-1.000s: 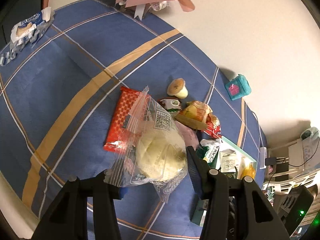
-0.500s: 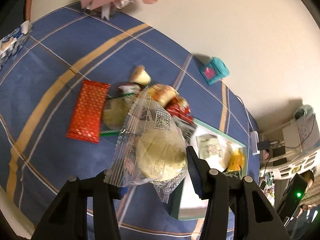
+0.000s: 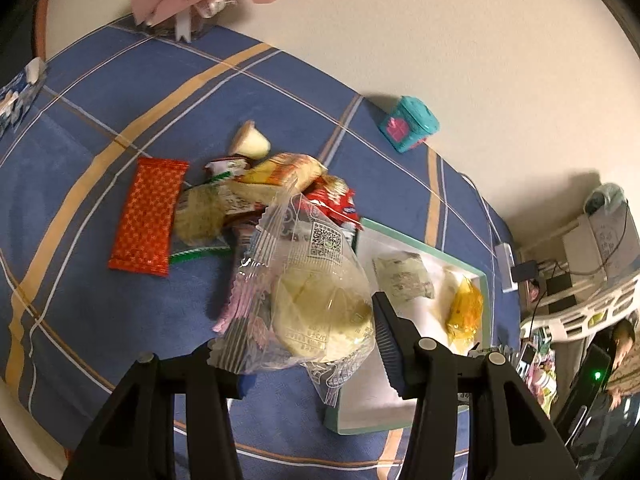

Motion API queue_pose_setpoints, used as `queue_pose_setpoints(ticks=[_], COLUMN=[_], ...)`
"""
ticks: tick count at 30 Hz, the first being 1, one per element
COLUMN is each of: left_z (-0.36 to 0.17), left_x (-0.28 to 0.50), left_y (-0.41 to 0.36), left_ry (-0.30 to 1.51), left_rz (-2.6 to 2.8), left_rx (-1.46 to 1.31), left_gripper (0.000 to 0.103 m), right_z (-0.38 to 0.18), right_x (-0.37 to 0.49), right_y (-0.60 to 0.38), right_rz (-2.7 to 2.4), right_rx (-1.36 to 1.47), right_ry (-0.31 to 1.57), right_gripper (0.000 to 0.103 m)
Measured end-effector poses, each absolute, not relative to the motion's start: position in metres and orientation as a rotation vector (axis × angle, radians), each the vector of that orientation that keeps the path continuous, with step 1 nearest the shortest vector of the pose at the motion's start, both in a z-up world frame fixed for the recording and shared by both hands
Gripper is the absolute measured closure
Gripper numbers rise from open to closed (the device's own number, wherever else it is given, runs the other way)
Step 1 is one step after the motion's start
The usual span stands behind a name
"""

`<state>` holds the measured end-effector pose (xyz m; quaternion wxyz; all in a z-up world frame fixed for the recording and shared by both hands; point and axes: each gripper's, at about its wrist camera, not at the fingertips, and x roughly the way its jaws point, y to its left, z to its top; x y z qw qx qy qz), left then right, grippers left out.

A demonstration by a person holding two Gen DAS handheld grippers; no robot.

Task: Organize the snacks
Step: 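Carry the green packet with the right tool while the left carries the bun bag over the tray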

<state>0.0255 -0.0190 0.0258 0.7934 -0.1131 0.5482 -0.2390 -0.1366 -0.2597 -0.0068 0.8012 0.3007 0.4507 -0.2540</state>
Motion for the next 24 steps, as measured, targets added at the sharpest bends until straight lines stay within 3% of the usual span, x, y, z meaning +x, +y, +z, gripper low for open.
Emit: queue_pose_setpoints(ticks=[12,24], left_z=[0.019,-0.005], left_x=[-0.034,-0.054], left_y=[-0.112,-0.142], left_ry=[1.184,1.225], left_rz=[-0.743,-0.766], left_rx=[-0.015,0.089], left_gripper=[0.051,0.050], right_z=[-0.014,-0.019], right_x=[-0.169,-0.189], right_y=[-0.296,-0.314], right_rz=[-0.647,-0.681], right_rx=[0.680,0.693], right_ry=[0.962,0.961], right_gripper=[0.077,0.076])
